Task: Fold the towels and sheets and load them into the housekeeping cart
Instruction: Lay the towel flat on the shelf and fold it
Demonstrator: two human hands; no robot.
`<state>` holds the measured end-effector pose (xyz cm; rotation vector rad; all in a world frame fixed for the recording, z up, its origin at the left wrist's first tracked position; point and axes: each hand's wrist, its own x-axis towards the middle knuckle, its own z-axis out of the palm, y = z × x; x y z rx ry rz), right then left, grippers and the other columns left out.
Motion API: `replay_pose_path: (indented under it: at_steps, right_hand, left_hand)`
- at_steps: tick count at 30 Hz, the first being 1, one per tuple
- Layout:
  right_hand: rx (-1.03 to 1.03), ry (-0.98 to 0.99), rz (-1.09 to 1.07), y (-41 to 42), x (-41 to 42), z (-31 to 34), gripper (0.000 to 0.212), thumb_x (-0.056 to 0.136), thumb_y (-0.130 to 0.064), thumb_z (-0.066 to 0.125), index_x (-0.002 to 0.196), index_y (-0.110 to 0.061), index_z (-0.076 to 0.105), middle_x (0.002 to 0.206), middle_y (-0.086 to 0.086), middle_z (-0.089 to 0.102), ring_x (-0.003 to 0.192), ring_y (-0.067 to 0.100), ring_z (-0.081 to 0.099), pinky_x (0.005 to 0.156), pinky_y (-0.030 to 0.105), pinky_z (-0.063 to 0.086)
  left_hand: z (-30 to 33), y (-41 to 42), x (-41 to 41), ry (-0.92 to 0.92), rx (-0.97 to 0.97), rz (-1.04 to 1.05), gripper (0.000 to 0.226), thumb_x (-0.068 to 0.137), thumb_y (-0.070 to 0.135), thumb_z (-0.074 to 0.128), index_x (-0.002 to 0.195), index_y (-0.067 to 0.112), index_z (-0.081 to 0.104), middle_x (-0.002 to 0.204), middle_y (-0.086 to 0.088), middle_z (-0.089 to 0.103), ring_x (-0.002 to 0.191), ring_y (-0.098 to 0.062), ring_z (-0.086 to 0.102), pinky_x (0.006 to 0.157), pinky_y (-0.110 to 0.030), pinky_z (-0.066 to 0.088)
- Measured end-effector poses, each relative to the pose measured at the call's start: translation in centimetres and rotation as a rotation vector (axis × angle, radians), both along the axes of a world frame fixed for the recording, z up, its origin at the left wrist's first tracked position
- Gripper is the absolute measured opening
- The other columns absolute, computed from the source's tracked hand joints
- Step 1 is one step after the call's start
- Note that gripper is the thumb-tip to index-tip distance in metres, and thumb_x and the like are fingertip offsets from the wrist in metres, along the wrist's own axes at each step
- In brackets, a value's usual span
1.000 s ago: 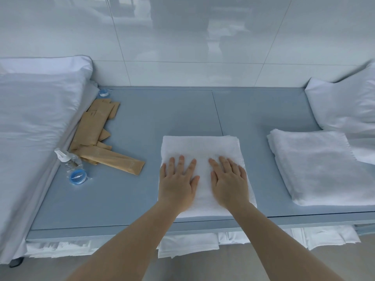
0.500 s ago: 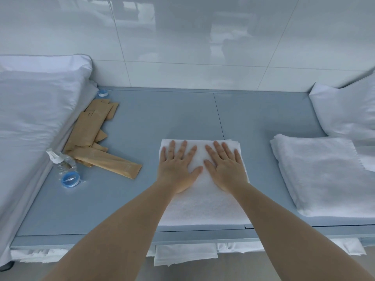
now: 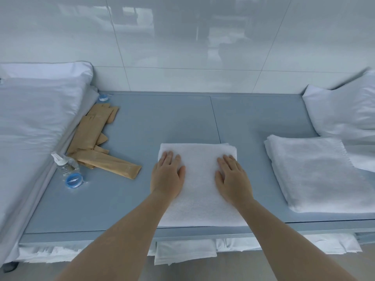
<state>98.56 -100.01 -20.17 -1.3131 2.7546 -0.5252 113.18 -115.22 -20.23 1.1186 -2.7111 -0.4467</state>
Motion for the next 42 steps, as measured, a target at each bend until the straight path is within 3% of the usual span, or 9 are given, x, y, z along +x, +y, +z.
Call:
replay_pose_path:
  at_steps: [3,6,8,15,20,27,32,37,42]
  right_hand:
    - [0.073,-0.021,-0.011,1.2,0.7,0.0,0.052,0.099,-0.040,0.039,0.149,-0.025,0.032,0.159,0.000,0.020,0.146,0.017,0.015,0.116,0.034,0.022]
    - [0.065,0.045,-0.149,2.5,2.3,0.3,0.047,0.094,-0.047,0.046,0.134,-0.023,0.050,0.139,0.010,0.041,0.124,0.028,0.041,0.098,0.038,0.037]
    - [0.077,0.072,-0.196,3.3,3.2,0.6,0.044,0.094,-0.048,0.046,0.130,-0.024,0.053,0.128,0.008,0.045,0.112,0.028,0.045,0.088,0.038,0.041]
    - [0.215,-0.030,-0.255,5.9,5.5,0.8,0.047,0.099,-0.043,0.028,0.146,-0.042,0.026,0.127,0.003,0.039,0.110,0.025,0.036,0.065,0.032,0.039]
    - [0.259,-0.062,-0.249,8.3,7.0,1.0,0.048,0.099,-0.047,0.022,0.147,-0.046,0.018,0.130,0.001,0.038,0.103,0.026,0.041,0.065,0.033,0.035]
    - [0.212,-0.088,-0.236,11.0,8.9,1.5,0.045,0.100,-0.043,0.030,0.145,-0.041,0.031,0.129,0.003,0.038,0.106,0.027,0.036,0.062,0.031,0.038]
    - [0.213,-0.137,-0.275,12.6,10.0,1.9,0.043,0.100,-0.045,0.033,0.143,-0.044,0.034,0.128,0.006,0.033,0.105,0.029,0.041,0.065,0.030,0.038]
    - [0.240,-0.266,-0.241,13.5,9.9,2.5,0.045,0.100,-0.045,0.033,0.144,-0.046,0.029,0.122,0.009,0.036,0.075,0.025,0.049,0.067,0.030,0.042]
    - [0.193,-0.474,-0.145,13.8,8.2,3.8,0.045,0.098,-0.036,0.043,0.143,-0.040,0.038,0.120,0.009,0.055,0.099,0.024,0.054,0.083,0.032,0.045]
  left_hand:
    - [0.2,1.2,1.1,-0.019,0.057,0.002,0.054,0.101,0.040,0.035,0.152,0.024,0.025,0.162,-0.005,0.007,0.149,-0.019,0.000,0.119,-0.041,0.012]
    - [0.3,3.3,2.6,0.063,0.067,0.142,0.048,0.098,0.043,0.044,0.141,0.024,0.043,0.155,-0.015,0.020,0.141,-0.030,0.018,0.111,-0.040,0.026]
    - [0.4,4.7,3.3,0.067,0.044,0.205,0.044,0.095,0.045,0.048,0.134,0.024,0.050,0.147,-0.015,0.029,0.130,-0.033,0.030,0.105,-0.040,0.032]
    - [0.8,7.4,5.2,-0.158,0.032,0.238,0.050,0.098,0.049,0.031,0.146,0.038,0.028,0.157,-0.001,0.016,0.125,-0.027,0.033,0.085,-0.038,0.040]
    - [1.1,9.9,7.0,-0.207,0.111,0.245,0.051,0.099,0.051,0.025,0.148,0.044,0.016,0.160,0.009,0.006,0.126,-0.027,0.028,0.070,-0.032,0.036]
    - [1.4,12.7,9.4,-0.192,0.193,0.243,0.053,0.099,0.052,0.030,0.150,0.043,0.017,0.160,0.007,0.002,0.123,-0.034,0.031,0.087,-0.035,0.040]
    - [1.7,14.3,10.9,-0.154,0.252,0.309,0.054,0.096,0.053,0.039,0.147,0.043,0.025,0.146,-0.009,0.017,0.113,-0.037,0.045,0.092,-0.037,0.041]
    - [2.3,15.1,12.6,-0.010,0.401,0.274,0.055,0.092,0.047,0.052,0.144,0.043,0.032,0.133,-0.009,0.029,0.092,-0.030,0.060,0.086,-0.033,0.046]
    - [3.3,13.4,13.2,0.054,0.504,0.237,0.054,0.090,0.042,0.059,0.140,0.040,0.039,0.120,-0.010,0.050,0.091,-0.019,0.052,0.082,-0.027,0.043]
